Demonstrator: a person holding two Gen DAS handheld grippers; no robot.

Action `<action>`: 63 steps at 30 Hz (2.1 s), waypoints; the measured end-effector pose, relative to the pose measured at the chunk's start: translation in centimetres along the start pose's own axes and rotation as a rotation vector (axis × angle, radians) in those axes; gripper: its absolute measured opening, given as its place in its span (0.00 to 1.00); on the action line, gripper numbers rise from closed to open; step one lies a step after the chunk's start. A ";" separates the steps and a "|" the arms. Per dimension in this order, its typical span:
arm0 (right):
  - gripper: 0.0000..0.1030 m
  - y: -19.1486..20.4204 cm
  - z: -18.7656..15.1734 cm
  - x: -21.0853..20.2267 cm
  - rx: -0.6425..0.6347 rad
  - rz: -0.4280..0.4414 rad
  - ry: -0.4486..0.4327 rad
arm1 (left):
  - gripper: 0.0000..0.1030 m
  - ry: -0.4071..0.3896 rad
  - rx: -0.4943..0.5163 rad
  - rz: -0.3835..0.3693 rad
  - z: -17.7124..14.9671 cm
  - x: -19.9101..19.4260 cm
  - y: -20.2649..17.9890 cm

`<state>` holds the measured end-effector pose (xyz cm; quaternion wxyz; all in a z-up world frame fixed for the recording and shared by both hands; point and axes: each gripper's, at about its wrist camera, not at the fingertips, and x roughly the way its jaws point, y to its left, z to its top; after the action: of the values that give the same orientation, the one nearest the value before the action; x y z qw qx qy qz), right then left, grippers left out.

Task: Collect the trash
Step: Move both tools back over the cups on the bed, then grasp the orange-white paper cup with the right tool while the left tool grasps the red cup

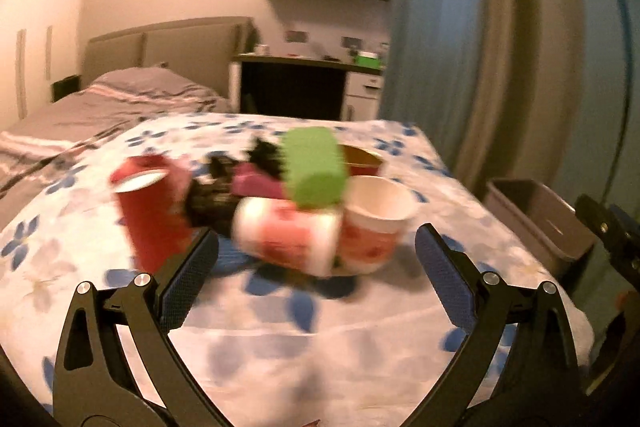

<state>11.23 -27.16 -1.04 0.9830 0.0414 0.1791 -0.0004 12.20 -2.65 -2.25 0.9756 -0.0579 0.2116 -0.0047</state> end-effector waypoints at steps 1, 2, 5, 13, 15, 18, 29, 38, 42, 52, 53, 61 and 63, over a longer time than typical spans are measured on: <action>0.94 0.7 -0.1 0.1 -0.005 0.015 0.005 | 0.94 -0.004 -0.015 0.019 0.1 -0.1 1.1; 0.94 1.5 -0.2 0.3 -0.013 0.030 0.010 | 0.94 -0.008 -0.022 0.030 0.1 -0.3 1.7; 0.94 3.7 -0.4 0.7 -0.033 0.076 0.024 | 0.94 -0.022 -0.049 0.079 0.4 -0.7 4.2; 0.88 9.7 -1.4 2.2 -0.111 0.211 0.080 | 0.94 -0.034 -0.123 0.158 0.7 -1.2 9.1; 0.80 10.9 -1.6 2.7 -0.127 0.242 0.099 | 0.94 -0.036 -0.131 0.169 0.8 -1.3 9.9; 0.74 12.7 -1.9 3.7 -0.146 0.284 0.134 | 0.94 -0.039 -0.139 0.177 0.7 -1.5 10.9; 0.55 15.9 -2.4 6.7 -0.139 0.376 0.252 | 0.94 -0.015 -0.135 0.178 0.5 -0.7 12.6; 0.45 16.9 -2.5 8.7 -0.139 0.417 0.317 | 0.94 -0.013 -0.138 0.178 0.6 -0.6 12.9; 0.38 17.3 -2.7 9.4 -0.136 0.447 0.339 | 0.94 -0.011 -0.137 0.179 0.6 -0.5 13.1; 0.09 17.8 -3.1 9.4 -0.138 0.556 0.360 | 0.94 0.005 -0.131 0.169 0.6 0.3 13.5; 0.06 17.8 -3.1 9.2 -0.141 0.568 0.358 | 0.94 0.008 -0.130 0.165 0.7 0.4 13.3; 0.04 17.2 -3.0 6.8 -0.164 0.606 0.330 | 0.93 0.028 -0.127 0.139 0.7 1.4 12.8; 0.04 16.8 -3.0 6.0 -0.175 0.603 0.319 | 0.92 0.034 -0.120 0.137 0.8 1.7 12.7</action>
<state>16.06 -10.09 -4.63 0.8983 0.0075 0.3095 0.3119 13.93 10.04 -3.68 0.9647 -0.1017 0.2313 0.0739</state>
